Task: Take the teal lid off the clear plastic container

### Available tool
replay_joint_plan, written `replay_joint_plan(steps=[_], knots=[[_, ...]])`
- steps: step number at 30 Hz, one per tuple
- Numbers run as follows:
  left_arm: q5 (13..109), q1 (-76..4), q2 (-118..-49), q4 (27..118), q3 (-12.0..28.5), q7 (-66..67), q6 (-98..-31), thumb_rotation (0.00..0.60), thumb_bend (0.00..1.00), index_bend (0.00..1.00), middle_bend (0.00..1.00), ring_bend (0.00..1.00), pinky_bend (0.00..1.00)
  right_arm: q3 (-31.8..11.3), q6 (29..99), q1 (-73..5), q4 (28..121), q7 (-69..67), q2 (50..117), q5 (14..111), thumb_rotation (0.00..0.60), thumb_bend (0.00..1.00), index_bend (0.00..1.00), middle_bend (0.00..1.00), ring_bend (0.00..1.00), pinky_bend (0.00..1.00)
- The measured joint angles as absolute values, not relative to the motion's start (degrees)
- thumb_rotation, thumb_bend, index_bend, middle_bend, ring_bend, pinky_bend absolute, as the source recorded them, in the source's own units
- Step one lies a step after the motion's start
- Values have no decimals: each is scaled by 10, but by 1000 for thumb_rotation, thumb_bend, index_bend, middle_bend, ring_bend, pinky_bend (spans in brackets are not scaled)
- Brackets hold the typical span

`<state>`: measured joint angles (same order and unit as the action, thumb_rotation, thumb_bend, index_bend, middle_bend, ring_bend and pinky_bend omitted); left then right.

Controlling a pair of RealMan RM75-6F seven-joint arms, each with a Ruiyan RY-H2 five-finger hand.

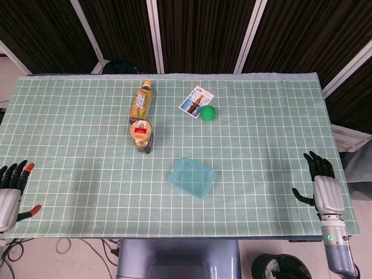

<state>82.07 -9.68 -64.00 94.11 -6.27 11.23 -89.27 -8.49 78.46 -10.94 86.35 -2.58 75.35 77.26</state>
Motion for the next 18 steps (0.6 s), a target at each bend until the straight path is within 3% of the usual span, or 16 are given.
replay_joint_plan(steps=[11,18], knots=[[818,-105,-637,968,-50,129,-855,600,0,0,0,0,28,-84,781,-110,866,-27,755,773,600,329,0,0,0,0],[820,-160,-622,1037,-26,184,-778,600,0,0,0,0,28,-84,777,-111,868,-26,758,771,600,329,0,0,0,0]])
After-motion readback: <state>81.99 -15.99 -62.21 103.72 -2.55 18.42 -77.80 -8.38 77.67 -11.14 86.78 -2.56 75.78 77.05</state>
